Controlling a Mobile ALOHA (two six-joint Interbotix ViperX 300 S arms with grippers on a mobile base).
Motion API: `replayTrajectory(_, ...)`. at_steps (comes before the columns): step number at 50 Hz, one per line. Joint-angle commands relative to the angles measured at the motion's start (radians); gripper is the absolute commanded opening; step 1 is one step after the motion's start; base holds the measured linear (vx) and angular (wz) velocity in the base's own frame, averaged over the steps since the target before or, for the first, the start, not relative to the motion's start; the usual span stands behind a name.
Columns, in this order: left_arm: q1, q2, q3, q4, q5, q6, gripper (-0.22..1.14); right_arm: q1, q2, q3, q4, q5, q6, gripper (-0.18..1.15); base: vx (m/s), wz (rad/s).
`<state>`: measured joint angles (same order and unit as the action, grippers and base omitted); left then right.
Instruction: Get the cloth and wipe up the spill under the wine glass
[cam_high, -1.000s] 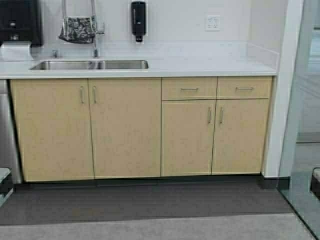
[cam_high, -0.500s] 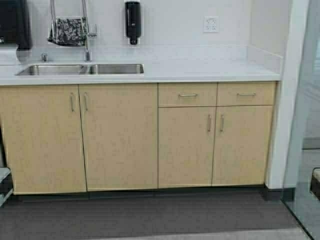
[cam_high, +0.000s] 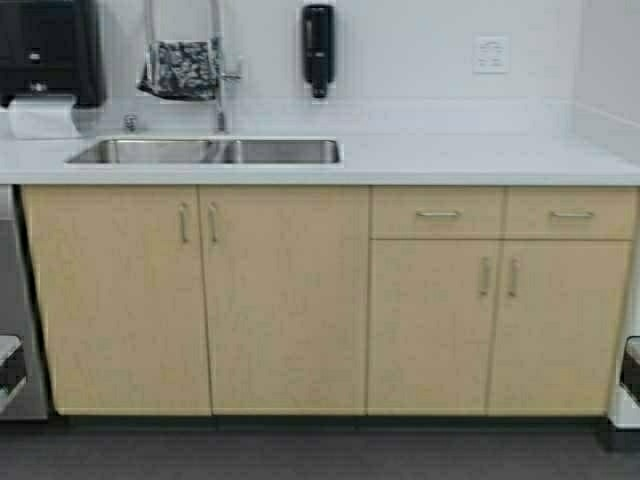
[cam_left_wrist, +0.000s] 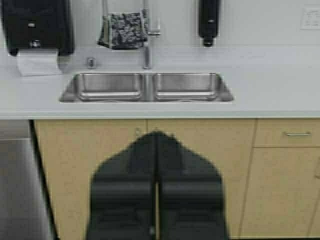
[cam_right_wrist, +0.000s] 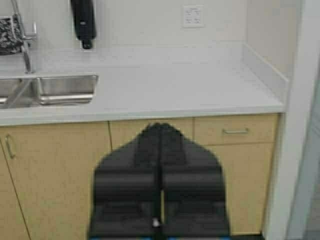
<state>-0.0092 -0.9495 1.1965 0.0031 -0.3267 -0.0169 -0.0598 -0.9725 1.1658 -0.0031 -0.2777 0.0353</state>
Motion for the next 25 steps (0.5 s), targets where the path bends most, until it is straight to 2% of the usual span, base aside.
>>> replayTrajectory(1, -0.002, 0.003, -0.002, 0.003, -0.008, 0.005, 0.02, 0.034, 0.0, -0.017, -0.002, -0.009, 0.0, 0.05, 0.41, 0.17)
replayTrajectory(25, -0.002, 0.025, 0.002, 0.002, -0.044, -0.021, 0.02, 0.055, 0.0, -0.008, -0.017, -0.005, -0.011, 0.05, 0.4, 0.18)
